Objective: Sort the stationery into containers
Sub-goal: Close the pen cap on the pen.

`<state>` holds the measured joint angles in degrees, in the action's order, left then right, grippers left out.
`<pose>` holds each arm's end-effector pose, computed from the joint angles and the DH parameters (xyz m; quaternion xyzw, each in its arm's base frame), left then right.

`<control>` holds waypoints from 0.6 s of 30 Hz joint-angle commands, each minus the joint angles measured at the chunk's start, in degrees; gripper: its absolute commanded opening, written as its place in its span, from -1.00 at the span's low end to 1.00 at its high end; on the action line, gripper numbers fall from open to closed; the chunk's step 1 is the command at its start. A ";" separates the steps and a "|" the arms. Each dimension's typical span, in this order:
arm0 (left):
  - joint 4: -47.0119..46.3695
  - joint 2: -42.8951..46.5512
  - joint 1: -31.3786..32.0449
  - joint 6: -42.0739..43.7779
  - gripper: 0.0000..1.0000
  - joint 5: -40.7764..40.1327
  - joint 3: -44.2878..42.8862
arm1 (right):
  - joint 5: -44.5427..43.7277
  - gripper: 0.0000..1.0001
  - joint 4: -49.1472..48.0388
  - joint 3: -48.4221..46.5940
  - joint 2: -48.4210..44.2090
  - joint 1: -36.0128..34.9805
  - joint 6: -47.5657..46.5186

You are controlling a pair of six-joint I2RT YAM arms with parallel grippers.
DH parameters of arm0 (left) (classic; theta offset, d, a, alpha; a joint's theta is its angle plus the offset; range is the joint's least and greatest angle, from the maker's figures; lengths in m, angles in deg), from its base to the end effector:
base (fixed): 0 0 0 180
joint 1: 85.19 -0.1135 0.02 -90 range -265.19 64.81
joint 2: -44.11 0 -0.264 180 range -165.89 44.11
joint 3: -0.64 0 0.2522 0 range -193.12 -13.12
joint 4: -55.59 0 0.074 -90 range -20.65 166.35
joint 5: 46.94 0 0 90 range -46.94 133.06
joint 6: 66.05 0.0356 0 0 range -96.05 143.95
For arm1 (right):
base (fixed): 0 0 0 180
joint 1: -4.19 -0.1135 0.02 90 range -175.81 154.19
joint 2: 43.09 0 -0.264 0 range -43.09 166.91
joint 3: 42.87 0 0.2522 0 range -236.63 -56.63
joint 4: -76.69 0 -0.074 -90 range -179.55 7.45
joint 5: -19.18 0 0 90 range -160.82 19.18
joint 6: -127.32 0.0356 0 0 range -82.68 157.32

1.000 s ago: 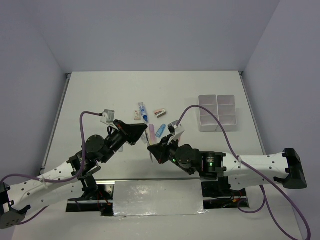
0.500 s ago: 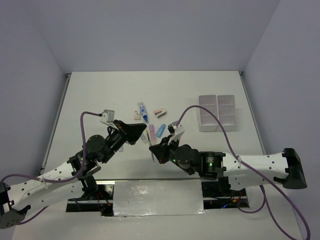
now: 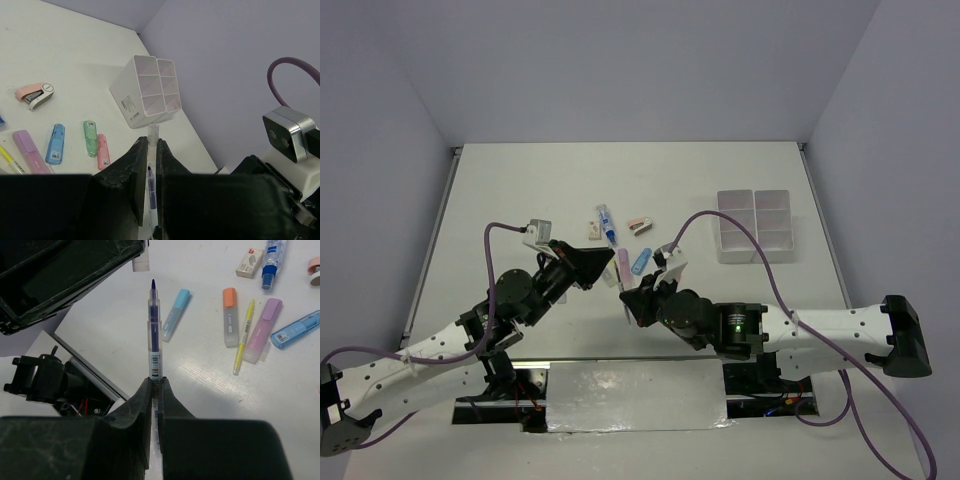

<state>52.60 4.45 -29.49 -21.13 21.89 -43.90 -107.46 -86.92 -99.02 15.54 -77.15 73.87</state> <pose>0.1088 -0.1367 0.3181 -0.0781 0.6558 -0.4940 0.5655 0.0559 0.2257 0.2948 -0.1252 0.7836 0.3411 0.5039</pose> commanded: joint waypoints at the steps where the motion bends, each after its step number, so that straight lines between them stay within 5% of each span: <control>1: -3.28 0.55 0.20 0.34 -1.00 -0.36 -0.68 | -1.68 -1.00 -0.70 -2.87 -0.01 0.31 0.01; 18: -3.73 0.11 0.20 0.17 -1.00 -1.07 0.20 | -0.80 -1.00 -1.40 -3.49 0.26 0.31 -0.17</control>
<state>52.23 4.45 -29.49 -21.19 21.81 -43.86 -107.46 -86.94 -99.50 15.63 -76.94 73.85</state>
